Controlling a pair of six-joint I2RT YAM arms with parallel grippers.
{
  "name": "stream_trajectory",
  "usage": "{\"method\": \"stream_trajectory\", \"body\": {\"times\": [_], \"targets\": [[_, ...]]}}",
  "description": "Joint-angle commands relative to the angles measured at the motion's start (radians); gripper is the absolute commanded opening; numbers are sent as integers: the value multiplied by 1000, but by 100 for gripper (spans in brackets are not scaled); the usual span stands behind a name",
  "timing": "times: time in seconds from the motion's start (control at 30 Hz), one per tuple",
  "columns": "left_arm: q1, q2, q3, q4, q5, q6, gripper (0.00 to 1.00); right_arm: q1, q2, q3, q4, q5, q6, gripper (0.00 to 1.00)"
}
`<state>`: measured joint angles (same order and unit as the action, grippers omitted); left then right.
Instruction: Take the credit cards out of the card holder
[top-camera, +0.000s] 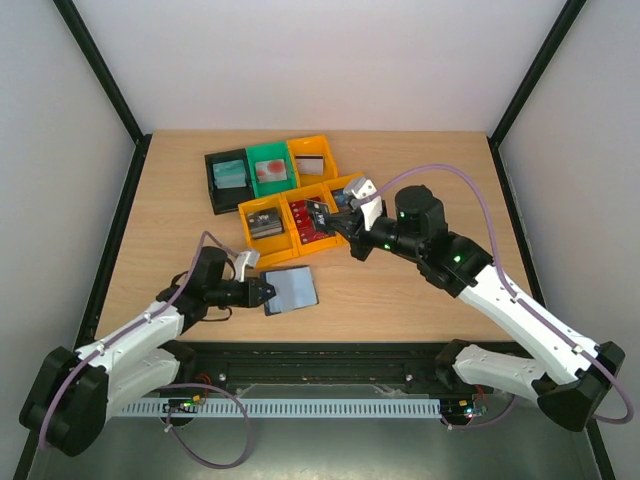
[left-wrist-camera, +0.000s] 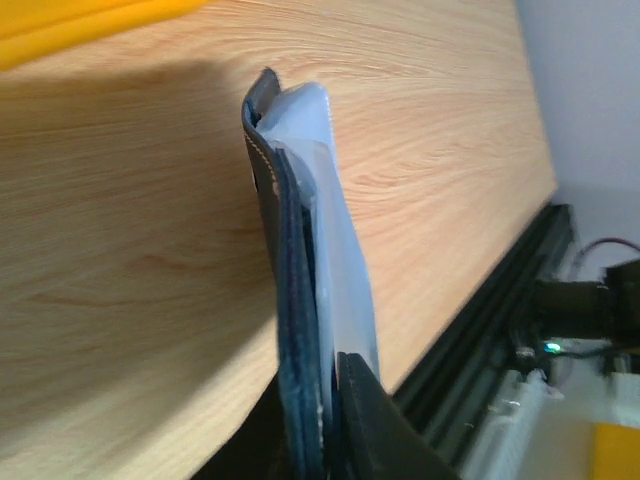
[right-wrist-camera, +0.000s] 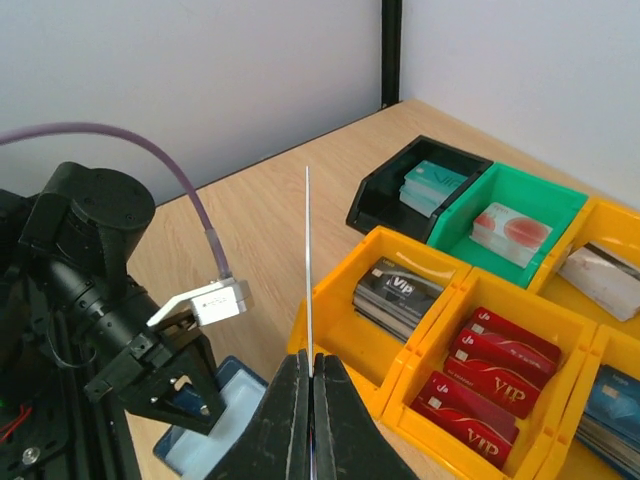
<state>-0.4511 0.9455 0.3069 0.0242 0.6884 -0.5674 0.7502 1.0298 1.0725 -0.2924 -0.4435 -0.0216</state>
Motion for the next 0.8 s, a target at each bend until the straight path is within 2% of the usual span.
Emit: {"method": "stream_trajectory", "body": {"times": [0.0,0.03,0.1,0.2,0.37,0.47,0.53,0.63,0.77], "targets": [[-22,19,-6,-75,-190,-2,16,0,28,-2,-11,-37,-11,2],[-24,19,-7,-97,-260,-3,27,0,31,-2,-11,-39,-13,1],[-24,15,-4,-135,-362,-11,40,-1,35,0,-17,-41,-18,2],[-24,-12,14,-170,-421,-9,55,-1,42,9,-26,-40,-18,2],[10,-109,104,-276,-470,-4,74,-1,63,24,-31,-40,-3,2],[54,-167,193,-381,-518,18,80,0,91,47,-41,-41,12,2],[72,-213,253,-389,-548,79,82,-1,119,75,-56,-45,33,2],[78,-324,312,-258,-528,337,82,-1,171,134,-87,-88,76,2],[77,-564,245,14,-335,1025,82,-1,246,217,-150,-219,129,2]]}}
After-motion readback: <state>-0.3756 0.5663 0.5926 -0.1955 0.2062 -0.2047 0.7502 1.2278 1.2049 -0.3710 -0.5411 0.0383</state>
